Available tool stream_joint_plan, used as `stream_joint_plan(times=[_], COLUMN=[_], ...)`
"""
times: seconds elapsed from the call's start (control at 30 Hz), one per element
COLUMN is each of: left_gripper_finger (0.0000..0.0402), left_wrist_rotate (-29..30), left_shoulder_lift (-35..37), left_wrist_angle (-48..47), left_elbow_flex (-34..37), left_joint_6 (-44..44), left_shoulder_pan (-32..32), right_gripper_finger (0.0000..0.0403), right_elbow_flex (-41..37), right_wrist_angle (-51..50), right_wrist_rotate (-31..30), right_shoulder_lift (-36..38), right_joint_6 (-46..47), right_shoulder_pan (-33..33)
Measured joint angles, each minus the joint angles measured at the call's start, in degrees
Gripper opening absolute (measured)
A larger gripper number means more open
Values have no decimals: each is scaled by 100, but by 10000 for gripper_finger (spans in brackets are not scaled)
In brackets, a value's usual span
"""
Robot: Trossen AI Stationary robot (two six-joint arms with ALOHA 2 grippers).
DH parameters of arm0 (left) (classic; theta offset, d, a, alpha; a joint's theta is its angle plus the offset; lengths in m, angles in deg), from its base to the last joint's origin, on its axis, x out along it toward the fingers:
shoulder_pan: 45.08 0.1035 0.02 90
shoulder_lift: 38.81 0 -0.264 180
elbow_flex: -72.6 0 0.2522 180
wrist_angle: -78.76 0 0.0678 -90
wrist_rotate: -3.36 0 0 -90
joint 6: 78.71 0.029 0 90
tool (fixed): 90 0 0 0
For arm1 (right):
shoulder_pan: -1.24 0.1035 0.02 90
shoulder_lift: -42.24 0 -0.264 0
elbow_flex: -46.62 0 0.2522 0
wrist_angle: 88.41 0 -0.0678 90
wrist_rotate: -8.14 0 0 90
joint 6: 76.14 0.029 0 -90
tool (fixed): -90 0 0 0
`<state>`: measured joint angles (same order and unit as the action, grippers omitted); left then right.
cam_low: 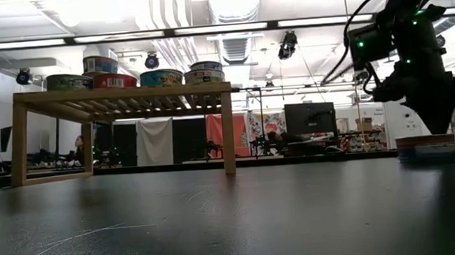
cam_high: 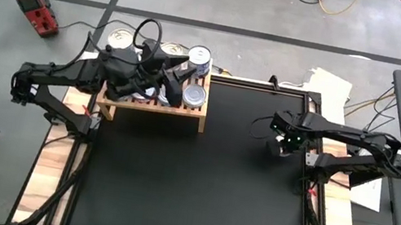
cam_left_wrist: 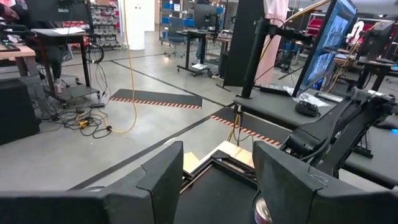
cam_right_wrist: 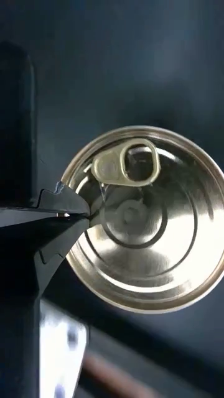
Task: Stack canned seafood by type on shelf
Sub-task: Stack the blue pink tuna can on top of the other blue pink tuna can on the shelf
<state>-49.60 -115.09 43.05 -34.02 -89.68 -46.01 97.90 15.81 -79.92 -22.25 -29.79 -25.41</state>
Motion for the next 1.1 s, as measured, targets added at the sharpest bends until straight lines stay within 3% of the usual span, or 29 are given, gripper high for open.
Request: stream_joint_plan(times=[0.27, 0.57, 0.7, 0.83, 1.1], left_gripper_finger=[178, 178, 178, 178, 178], left_wrist_rotate=[1, -1, -1, -1, -13], left_shoulder_lift=[-100, -230, -257, -257, -255], left_wrist_angle=[6, 8, 8, 10, 6], left_elbow_flex=[0, 0, 0, 0, 0], left_joint_6=[40, 73, 6, -59, -311], left_shoulder_pan=[0, 0, 0, 0, -13], right_gripper_finger=[13, 13, 13, 13, 13], right_elbow_flex=[-14, -22, 47, 299, 697], right_wrist_angle=[1002, 3114, 3420, 2948, 882], right_wrist_rotate=[1412, 1654, 1702, 1226, -657], right_shoulder_lift=[-9, -25, -22, -7, -11], right_joint_6=[-191, 507, 554, 399, 95], right_shoulder_pan=[486, 1168, 1204, 1193, 967])
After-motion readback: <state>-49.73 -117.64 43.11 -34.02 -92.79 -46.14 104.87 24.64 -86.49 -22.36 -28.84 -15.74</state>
